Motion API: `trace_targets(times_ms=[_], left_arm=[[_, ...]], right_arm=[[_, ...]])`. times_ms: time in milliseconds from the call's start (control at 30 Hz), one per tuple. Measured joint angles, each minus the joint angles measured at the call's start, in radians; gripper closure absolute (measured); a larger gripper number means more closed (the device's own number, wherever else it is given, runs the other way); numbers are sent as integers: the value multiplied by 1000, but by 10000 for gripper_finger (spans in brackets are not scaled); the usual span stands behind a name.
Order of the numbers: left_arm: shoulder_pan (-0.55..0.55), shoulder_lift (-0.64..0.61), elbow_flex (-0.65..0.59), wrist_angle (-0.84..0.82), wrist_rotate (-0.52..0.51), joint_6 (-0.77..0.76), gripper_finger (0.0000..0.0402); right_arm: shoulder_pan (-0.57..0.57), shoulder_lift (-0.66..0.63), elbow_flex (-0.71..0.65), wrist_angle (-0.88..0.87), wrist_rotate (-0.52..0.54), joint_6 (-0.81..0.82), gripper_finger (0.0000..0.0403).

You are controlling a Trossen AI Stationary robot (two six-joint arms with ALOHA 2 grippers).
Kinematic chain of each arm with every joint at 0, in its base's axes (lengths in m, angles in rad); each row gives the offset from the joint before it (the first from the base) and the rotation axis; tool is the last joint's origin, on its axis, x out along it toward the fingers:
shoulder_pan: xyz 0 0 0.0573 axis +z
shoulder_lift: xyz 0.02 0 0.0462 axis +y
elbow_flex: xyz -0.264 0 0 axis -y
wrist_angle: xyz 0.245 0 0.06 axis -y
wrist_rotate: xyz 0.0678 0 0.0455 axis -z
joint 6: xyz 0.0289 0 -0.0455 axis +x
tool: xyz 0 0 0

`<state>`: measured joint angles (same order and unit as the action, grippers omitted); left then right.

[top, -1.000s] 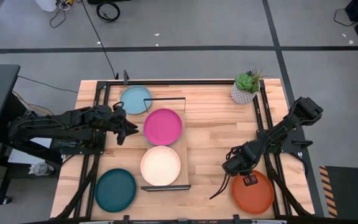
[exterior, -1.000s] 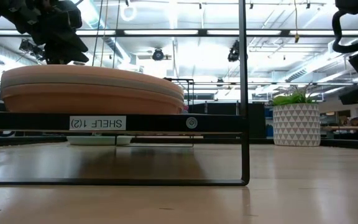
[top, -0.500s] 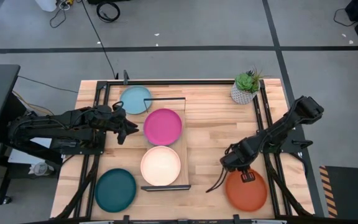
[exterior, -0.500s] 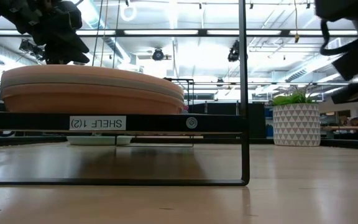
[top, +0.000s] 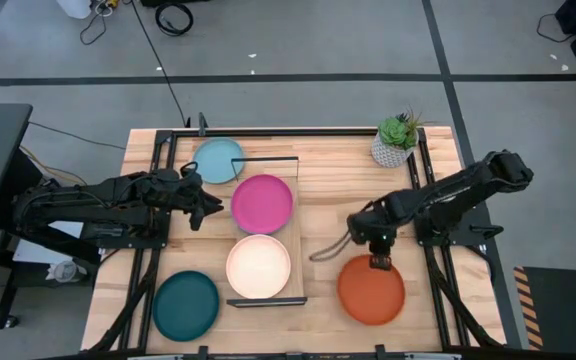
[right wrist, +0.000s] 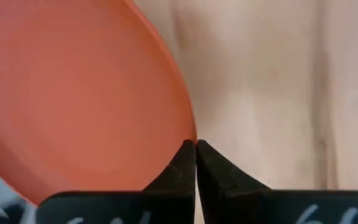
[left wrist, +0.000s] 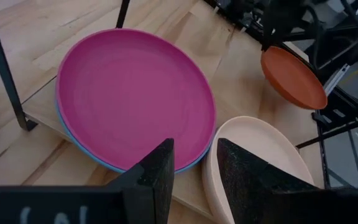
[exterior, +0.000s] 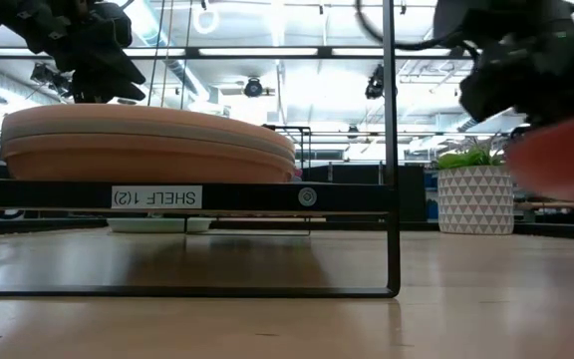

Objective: Place and stack plates onto a shelf
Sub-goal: Stack the orange plate on top of the pink plate on the shelf

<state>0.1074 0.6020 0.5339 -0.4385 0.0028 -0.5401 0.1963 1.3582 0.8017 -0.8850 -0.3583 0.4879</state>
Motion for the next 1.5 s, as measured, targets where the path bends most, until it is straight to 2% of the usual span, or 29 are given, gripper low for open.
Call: trace_targets(times_ms=[233, 433, 700, 900, 1133, 1500], left_arm=[[0, 0, 0, 2, -3, -33, 272], [0, 0, 0, 2, -2, -59, 272], [0, 0, 0, 2, -2, -59, 272], [0, 0, 0, 2, -2, -59, 272], [0, 0, 0, 7, -2, -59, 272], [0, 0, 0, 25, -2, -54, 272]], right_arm=[[-137, -55, 9, -8, -35, 120, 398], [-237, -87, 77, -65, -29, 170, 398], [-355, -96, 145, -47, -27, 250, 398], [-403, -96, 164, 59, 38, 361, 398], [-408, -78, 164, 224, 131, 475, 397], [-381, 69, 164, 530, 194, 561, 397]])
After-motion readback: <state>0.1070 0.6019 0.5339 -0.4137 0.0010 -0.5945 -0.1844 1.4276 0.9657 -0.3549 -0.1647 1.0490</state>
